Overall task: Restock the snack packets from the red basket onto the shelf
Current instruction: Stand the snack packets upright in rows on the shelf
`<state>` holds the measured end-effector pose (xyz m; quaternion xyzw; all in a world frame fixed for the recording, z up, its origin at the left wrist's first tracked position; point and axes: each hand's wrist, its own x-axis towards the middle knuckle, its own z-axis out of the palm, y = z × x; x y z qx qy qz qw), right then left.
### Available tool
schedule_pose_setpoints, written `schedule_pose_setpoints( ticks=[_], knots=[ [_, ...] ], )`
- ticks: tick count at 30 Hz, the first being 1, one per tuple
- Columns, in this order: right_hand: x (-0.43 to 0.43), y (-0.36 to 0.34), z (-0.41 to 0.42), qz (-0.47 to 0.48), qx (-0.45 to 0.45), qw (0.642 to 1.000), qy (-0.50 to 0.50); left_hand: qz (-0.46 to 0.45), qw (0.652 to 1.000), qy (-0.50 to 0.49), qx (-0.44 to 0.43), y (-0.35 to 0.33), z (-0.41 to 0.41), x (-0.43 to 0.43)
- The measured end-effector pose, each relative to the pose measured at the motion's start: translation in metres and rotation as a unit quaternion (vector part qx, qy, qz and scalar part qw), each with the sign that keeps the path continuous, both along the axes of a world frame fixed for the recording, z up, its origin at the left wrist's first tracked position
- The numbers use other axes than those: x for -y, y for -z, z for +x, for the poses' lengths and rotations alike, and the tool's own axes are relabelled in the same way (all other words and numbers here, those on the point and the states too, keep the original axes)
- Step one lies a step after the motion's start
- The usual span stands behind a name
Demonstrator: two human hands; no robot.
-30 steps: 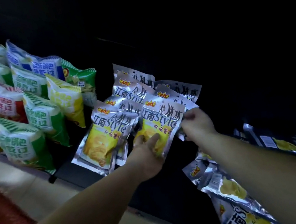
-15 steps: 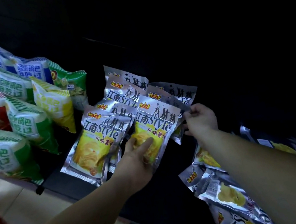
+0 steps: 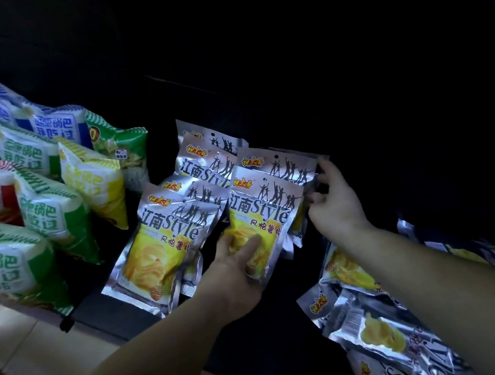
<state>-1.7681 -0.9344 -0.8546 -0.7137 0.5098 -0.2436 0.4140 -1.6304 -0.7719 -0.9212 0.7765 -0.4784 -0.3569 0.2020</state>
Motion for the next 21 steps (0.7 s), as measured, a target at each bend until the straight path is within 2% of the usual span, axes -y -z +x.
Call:
schedule_pose_setpoints(
  ticks=[3,6,9,11,13,15,19,21],
  knots=[
    [-0.011,0.001,-0.006,-0.071,-0.047,0.996,0.017,-0.011,1.000,0.005,0.021,0.002,-0.003,0.000],
    [-0.028,0.011,-0.007,-0.078,-0.092,0.991,-0.059,-0.033,0.999,0.011,0.033,0.005,-0.008,0.000],
    [-0.039,0.026,-0.003,-0.042,-0.143,0.983,-0.106,-0.058,0.998,0.002,0.022,0.006,-0.009,-0.002],
    [-0.042,0.032,0.000,0.009,-0.166,0.982,-0.086,-0.098,0.995,-0.033,0.000,0.007,-0.005,-0.002],
    [-0.042,0.038,0.001,0.050,-0.151,0.985,-0.060,-0.125,0.987,-0.102,-0.012,0.011,0.004,-0.002],
    [-0.043,0.044,0.001,0.064,-0.125,0.989,-0.052,-0.101,0.983,-0.150,-0.008,0.013,0.011,0.000],
    [-0.048,0.052,0.000,0.078,-0.111,0.988,-0.068,-0.008,0.984,-0.168,-0.066,0.020,0.012,0.006],
    [-0.049,0.052,0.000,0.099,-0.101,0.988,-0.069,0.004,0.982,-0.171,-0.078,0.025,0.009,0.009]
  ],
)
